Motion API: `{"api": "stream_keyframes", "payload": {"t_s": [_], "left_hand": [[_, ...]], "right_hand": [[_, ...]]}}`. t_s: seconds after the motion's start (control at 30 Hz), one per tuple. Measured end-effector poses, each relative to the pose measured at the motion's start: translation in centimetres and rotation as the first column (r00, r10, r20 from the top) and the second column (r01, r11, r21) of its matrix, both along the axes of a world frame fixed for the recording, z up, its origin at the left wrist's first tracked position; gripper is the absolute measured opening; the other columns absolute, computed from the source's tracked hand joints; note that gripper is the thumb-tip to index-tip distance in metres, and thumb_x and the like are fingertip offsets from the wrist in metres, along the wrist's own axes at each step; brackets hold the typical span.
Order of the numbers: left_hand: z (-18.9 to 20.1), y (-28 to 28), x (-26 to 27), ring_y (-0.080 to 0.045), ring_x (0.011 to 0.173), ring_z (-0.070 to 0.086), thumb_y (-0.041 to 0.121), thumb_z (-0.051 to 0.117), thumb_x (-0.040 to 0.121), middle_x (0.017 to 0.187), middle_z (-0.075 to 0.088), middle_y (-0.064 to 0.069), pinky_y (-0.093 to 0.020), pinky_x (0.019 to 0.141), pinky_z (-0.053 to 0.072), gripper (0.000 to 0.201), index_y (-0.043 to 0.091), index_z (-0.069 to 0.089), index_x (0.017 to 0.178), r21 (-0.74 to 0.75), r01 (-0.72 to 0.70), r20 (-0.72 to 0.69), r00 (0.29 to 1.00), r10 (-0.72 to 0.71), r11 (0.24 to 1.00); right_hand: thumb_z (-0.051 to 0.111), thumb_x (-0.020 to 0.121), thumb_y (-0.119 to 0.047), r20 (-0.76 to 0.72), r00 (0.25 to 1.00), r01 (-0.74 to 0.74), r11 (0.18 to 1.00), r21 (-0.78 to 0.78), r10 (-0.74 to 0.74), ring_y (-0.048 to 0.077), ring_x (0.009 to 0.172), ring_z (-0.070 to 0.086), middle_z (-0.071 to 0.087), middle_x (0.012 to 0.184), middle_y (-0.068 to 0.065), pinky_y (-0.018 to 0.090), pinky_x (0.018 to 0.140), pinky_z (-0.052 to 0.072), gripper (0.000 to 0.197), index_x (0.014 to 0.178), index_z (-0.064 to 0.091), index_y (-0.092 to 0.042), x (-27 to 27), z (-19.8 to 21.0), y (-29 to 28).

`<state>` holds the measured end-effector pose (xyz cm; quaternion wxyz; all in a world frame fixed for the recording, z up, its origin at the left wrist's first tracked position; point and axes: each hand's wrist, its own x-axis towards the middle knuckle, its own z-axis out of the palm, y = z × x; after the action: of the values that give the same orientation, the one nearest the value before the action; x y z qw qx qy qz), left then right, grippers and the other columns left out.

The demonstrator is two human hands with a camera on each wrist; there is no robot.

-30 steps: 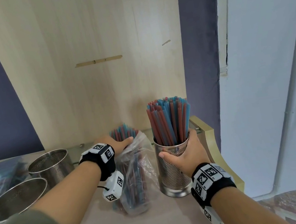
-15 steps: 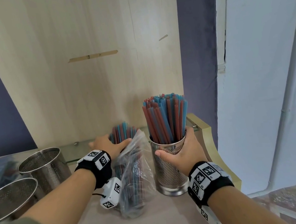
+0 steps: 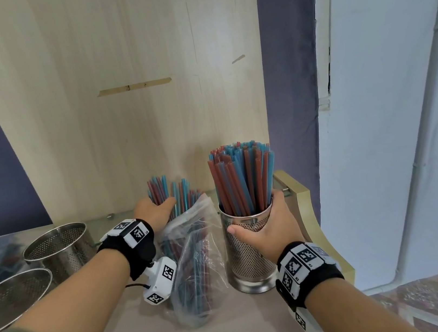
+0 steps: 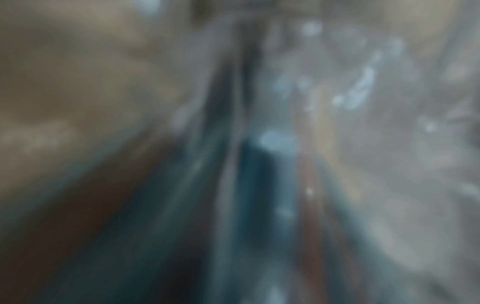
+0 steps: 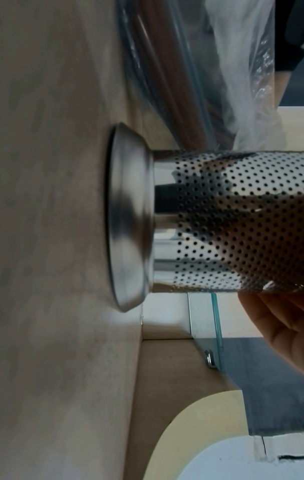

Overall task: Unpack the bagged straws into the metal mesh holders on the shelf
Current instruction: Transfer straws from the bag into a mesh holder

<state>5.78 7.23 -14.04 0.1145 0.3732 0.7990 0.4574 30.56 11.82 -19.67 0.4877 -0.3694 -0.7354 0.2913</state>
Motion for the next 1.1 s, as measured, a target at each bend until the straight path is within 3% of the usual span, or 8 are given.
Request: {"api": "stream_keyframes", "payload": {"t_s": [0.3, 0.4, 0.6, 0.87, 0.93, 1.0, 1.07, 1.1], "left_hand": [[6.5, -1.6, -0.2, -0.021, 0.071, 0.056, 0.031, 0.057, 0.096, 0.085, 0.062, -0.012, -0.031, 0.069, 0.043, 0.026, 0.008, 0.065, 0.087, 0.219, 0.064, -0.034, 0.998, -0.058, 0.974], [7.5, -1.7, -0.5, -0.009, 0.067, 0.066, 0.021, 0.052, 0.099, 0.085, 0.069, -0.011, -0.036, 0.081, 0.052, 0.028, 0.009, 0.065, 0.077, 0.393, 0.096, 0.087, 0.986, -0.141, 0.914], [10.6, -2.7, 0.1, -0.006, 0.041, 0.051, 0.025, 0.050, 0.097, 0.059, 0.055, -0.003, -0.020, 0.050, 0.047, 0.020, 0.006, 0.052, 0.093, 0.644, 0.016, -0.056, 0.998, 0.026, 0.765], [17.2, -4.7, 2.0, -0.011, 0.038, 0.041, 0.035, 0.062, 0.090, 0.045, 0.044, 0.009, -0.026, 0.044, 0.041, 0.028, 0.012, 0.049, 0.079, 0.854, 0.082, -0.053, 0.996, -0.070, 0.514], [17.8, -4.4, 1.6, -0.016, 0.045, 0.045, 0.042, 0.066, 0.083, 0.054, 0.048, 0.004, -0.030, 0.053, 0.045, 0.029, 0.019, 0.052, 0.071, 0.806, 0.079, -0.087, 0.996, -0.014, 0.586], [17.1, -3.6, 1.1, -0.020, 0.048, 0.047, 0.041, 0.069, 0.083, 0.057, 0.050, -0.001, -0.035, 0.059, 0.046, 0.031, 0.019, 0.053, 0.068, 0.607, 0.087, -0.139, 0.990, -0.003, 0.790], [14.9, -2.7, 0.6, -0.024, 0.052, 0.050, 0.045, 0.068, 0.086, 0.058, 0.055, -0.007, -0.037, 0.064, 0.047, 0.039, 0.013, 0.055, 0.068, 0.153, 0.123, -0.174, 0.980, -0.096, 0.981], [13.3, -2.3, 0.4, -0.026, 0.057, 0.054, 0.047, 0.066, 0.087, 0.062, 0.058, -0.011, -0.037, 0.067, 0.048, 0.043, 0.010, 0.057, 0.069, -0.071, 0.110, -0.191, 0.974, -0.122, 0.991]], "right_hand": [[0.088, 0.053, -0.055, -0.002, 1.000, -0.016, 0.999, -0.031, 0.016, 0.006, 0.107, 0.059, 0.057, 0.117, -0.013, 0.020, 0.088, 0.049, 0.094, 0.126, 0.037, -0.027, 0.1, 0.2, -0.1], [0.088, 0.053, -0.055, -0.002, 1.000, -0.018, 0.999, -0.035, 0.018, 0.007, 0.109, 0.059, 0.058, 0.119, -0.011, 0.022, 0.090, 0.050, 0.095, 0.128, 0.037, -0.025, 0.2, 0.2, -0.1], [0.086, 0.051, -0.059, 0.001, 1.000, -0.019, 0.999, -0.048, 0.019, 0.009, 0.110, 0.058, 0.057, 0.121, -0.011, 0.028, 0.095, 0.052, 0.098, 0.129, 0.036, -0.027, 0.1, 0.3, -0.2], [0.086, 0.051, -0.058, -0.008, 1.000, -0.019, 0.999, -0.040, 0.019, 0.009, 0.109, 0.058, 0.057, 0.119, -0.011, 0.028, 0.093, 0.052, 0.096, 0.127, 0.037, -0.027, 0.1, 0.2, -0.1], [0.086, 0.051, -0.059, -0.010, 1.000, -0.020, 0.999, -0.039, 0.020, 0.009, 0.109, 0.058, 0.057, 0.120, -0.010, 0.029, 0.094, 0.052, 0.097, 0.128, 0.037, -0.026, 0.1, 0.2, -0.1], [0.086, 0.051, -0.059, -0.011, 1.000, -0.023, 0.999, -0.037, 0.023, 0.009, 0.109, 0.058, 0.057, 0.120, -0.010, 0.029, 0.094, 0.052, 0.098, 0.129, 0.037, -0.026, 0.1, 0.1, -0.1], [0.085, 0.049, -0.061, -0.023, 0.999, -0.031, 0.999, -0.031, 0.031, 0.009, 0.109, 0.059, 0.057, 0.120, -0.009, 0.029, 0.094, 0.053, 0.098, 0.128, 0.037, -0.026, 0.0, 0.1, -0.1], [0.084, 0.049, -0.062, -0.031, 0.999, -0.034, 0.999, -0.027, 0.033, 0.009, 0.109, 0.059, 0.058, 0.119, -0.009, 0.030, 0.094, 0.053, 0.099, 0.127, 0.037, -0.026, 0.0, 0.0, -0.1]]}}
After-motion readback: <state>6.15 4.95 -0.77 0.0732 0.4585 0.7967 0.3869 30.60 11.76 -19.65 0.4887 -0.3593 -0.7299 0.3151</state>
